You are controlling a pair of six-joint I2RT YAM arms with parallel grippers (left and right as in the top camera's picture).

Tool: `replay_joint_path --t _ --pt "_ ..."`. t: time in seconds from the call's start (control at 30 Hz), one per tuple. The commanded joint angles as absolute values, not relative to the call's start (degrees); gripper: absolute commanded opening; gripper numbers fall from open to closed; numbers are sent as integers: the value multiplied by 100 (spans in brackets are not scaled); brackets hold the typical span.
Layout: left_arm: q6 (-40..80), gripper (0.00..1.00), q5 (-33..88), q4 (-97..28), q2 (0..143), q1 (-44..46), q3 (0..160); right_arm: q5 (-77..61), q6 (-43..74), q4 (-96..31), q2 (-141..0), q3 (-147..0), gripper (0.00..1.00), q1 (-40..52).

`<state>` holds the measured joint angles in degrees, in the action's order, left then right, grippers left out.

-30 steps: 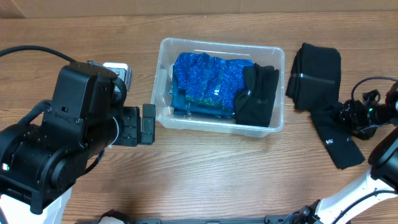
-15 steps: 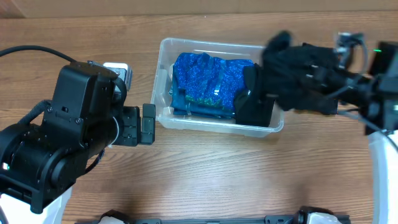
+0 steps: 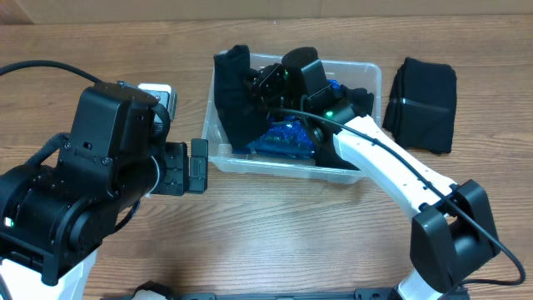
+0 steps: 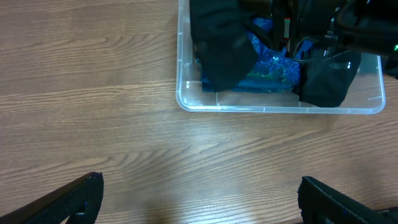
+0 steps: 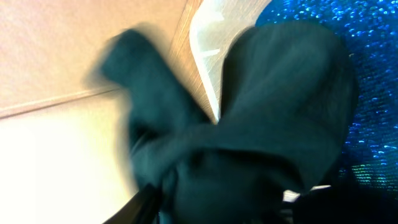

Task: Pack container
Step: 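Lay the black garment into the bin's left side and release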

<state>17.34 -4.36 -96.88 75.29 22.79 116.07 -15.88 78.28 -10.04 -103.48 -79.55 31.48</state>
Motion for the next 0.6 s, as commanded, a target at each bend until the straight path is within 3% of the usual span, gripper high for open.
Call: replay_joint_path --t 0.0,0.07,0.23,0.37,0.43,0.57 --pt "1669 100 -491 -9679 7537 2279 11614 -1446 7002 -1074 -9970 -7999 50 3148" --pt "1669 100 -491 -9679 7537 2279 11614 -1129 6646 -1514 -9767 -7999 54 3114" --pt "1669 100 -491 -9679 7537 2279 11614 -657 4746 -2547 -9028 -7999 48 2696" --pt "1667 100 -491 -9679 7537 2279 11614 -1767 3581 -2128 -8866 -7999 17 3116" --pt "1669 100 -491 -9679 7537 2279 11614 -1645 3076 -1837 -9170 -7999 16 3489" --pt "1669 100 -491 -9679 7537 2279 11614 -1308 3153 -1525 -10245 -7999 11 3533"
